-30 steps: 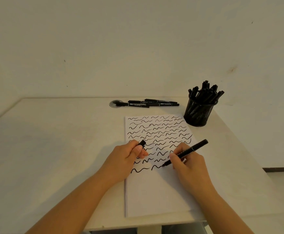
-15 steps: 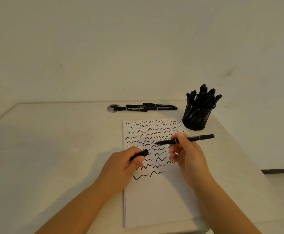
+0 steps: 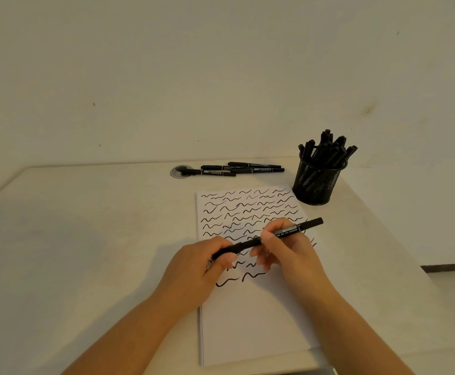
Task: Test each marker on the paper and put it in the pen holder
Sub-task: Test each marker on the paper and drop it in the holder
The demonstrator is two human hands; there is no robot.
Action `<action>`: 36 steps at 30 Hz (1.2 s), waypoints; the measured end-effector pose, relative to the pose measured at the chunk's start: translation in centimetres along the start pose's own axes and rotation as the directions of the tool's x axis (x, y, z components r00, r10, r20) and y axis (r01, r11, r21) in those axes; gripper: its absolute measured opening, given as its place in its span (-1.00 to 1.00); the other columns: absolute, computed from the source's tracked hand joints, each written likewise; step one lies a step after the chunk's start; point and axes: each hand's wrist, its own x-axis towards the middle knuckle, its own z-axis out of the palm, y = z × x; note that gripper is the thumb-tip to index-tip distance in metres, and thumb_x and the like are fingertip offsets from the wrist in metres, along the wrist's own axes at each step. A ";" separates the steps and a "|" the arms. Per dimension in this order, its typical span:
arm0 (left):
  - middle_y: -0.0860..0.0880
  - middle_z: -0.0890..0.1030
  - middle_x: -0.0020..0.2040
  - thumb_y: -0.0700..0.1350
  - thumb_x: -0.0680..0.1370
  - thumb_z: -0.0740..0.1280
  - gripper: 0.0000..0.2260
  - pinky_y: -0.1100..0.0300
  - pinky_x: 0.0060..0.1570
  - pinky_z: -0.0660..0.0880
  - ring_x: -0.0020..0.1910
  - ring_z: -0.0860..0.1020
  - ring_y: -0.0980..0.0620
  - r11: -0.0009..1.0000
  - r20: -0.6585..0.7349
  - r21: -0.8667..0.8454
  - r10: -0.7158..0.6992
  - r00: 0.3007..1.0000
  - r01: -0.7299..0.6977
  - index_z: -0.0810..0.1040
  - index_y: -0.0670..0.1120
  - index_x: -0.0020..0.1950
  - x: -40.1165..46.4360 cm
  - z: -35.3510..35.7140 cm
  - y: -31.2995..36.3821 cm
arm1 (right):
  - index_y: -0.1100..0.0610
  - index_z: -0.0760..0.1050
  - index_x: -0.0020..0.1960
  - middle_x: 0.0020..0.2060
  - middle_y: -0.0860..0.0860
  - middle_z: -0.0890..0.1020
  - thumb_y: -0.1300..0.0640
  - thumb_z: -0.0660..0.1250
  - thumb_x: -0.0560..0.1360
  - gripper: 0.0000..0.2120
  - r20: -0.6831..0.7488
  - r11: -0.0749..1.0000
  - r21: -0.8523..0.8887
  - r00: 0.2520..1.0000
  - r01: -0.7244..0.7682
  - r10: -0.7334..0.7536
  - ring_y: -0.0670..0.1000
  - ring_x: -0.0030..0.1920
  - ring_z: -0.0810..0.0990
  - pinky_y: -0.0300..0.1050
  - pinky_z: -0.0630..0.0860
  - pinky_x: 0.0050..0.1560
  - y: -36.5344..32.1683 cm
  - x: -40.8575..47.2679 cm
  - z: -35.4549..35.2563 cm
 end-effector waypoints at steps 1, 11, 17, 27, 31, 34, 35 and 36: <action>0.25 0.50 -0.38 0.04 0.54 0.23 -0.84 0.41 -0.39 0.30 -0.41 0.42 0.21 1.000 -0.004 0.007 0.013 1.000 -0.013 0.42 0.28 -0.21 0.0 0.0 0.2 | 0.17 0.44 -0.19 -0.43 0.09 0.63 0.31 0.24 0.51 -0.88 0.029 1.000 -0.024 1.000 0.011 -0.011 -0.01 -0.45 0.54 -0.22 0.47 -0.45 0.0 -0.1 0.1; 0.20 0.44 -0.41 0.04 0.52 0.15 -0.81 0.42 -0.36 0.29 -0.36 0.43 0.23 0.998 -0.059 0.001 0.067 0.996 -0.067 0.52 0.03 -0.11 -0.1 0.4 0.4 | 0.14 0.49 -0.22 -0.51 0.02 0.55 0.37 0.33 0.43 -0.84 0.099 0.996 -0.047 0.993 0.076 -0.071 -0.08 -0.49 0.45 -0.26 0.41 -0.42 0.5 0.0 -0.1; 0.11 0.45 -0.43 0.18 0.46 0.05 -0.79 0.30 -0.42 0.28 -0.41 0.42 0.09 0.996 -0.033 -0.050 0.071 0.997 -0.073 0.43 0.18 -0.21 -0.1 0.5 0.7 | 0.14 0.48 -0.21 -0.51 0.01 0.54 0.21 0.38 0.35 -0.92 0.149 0.997 -0.011 0.986 0.081 -0.078 -0.07 -0.48 0.43 -0.27 0.38 -0.43 0.7 -0.3 -0.3; 0.18 0.50 -0.42 0.09 0.50 0.14 -0.85 0.37 -0.45 0.27 -0.46 0.42 0.15 0.996 -0.037 -0.087 0.033 0.999 -0.036 0.46 0.24 -0.21 0.1 0.4 1.0 | 0.10 0.51 -0.21 -0.50 -0.03 0.58 0.29 0.37 0.43 -0.88 0.077 0.989 -0.119 0.994 0.089 -0.080 -0.16 -0.47 0.50 -0.38 0.39 -0.42 0.4 -0.2 -0.1; 0.24 0.52 -0.41 0.11 0.53 0.17 -0.87 0.37 -0.45 0.31 -0.46 0.44 0.17 0.999 -0.126 -0.039 -0.023 0.992 0.018 0.46 0.24 -0.19 0.3 -0.1 1.3 | 0.04 0.50 -0.38 -0.49 -0.03 0.58 -0.18 0.32 0.33 -0.70 -0.117 0.893 -0.436 0.977 0.113 -0.180 -0.16 -0.50 0.43 -0.30 0.37 -0.43 0.4 -0.5 0.4; 0.17 0.52 -0.44 0.07 0.53 0.21 -0.87 0.36 -0.45 0.33 -0.42 0.47 0.15 0.999 -0.159 0.044 -0.021 0.987 0.029 0.44 0.24 -0.20 0.8 -0.6 1.5 | 0.04 0.54 -0.28 -0.43 -0.12 0.53 -0.05 0.38 0.42 -0.81 -0.008 0.639 -0.681 0.869 0.358 -0.495 -0.15 -0.43 0.44 -0.39 0.35 -0.42 -0.1 -0.5 0.3; 0.15 0.52 -0.43 0.07 0.53 0.20 -0.89 0.32 -0.43 0.36 -0.41 0.47 0.14 0.997 -0.151 0.077 -0.009 0.989 0.021 0.46 0.22 -0.18 1.0 -0.8 1.7 | 0.06 0.57 -0.17 -0.31 -0.12 0.55 0.05 0.40 0.41 -0.91 0.100 0.470 -0.770 0.809 0.432 -0.579 -0.14 -0.40 0.47 -0.40 0.38 -0.42 -0.5 -0.2 0.3; 0.13 0.52 -0.41 0.07 0.53 0.20 -0.89 0.27 -0.40 0.38 -0.40 0.47 0.13 0.994 -0.142 0.112 0.012 0.990 0.004 0.48 0.18 -0.16 1.4 -1.0 2.0 | 0.09 0.59 -0.07 -0.21 -0.06 0.58 0.12 0.43 0.38 -0.86 0.206 0.299 -0.831 0.758 0.469 -0.619 -0.13 -0.37 0.50 -0.34 0.43 -0.43 -0.9 0.0 0.2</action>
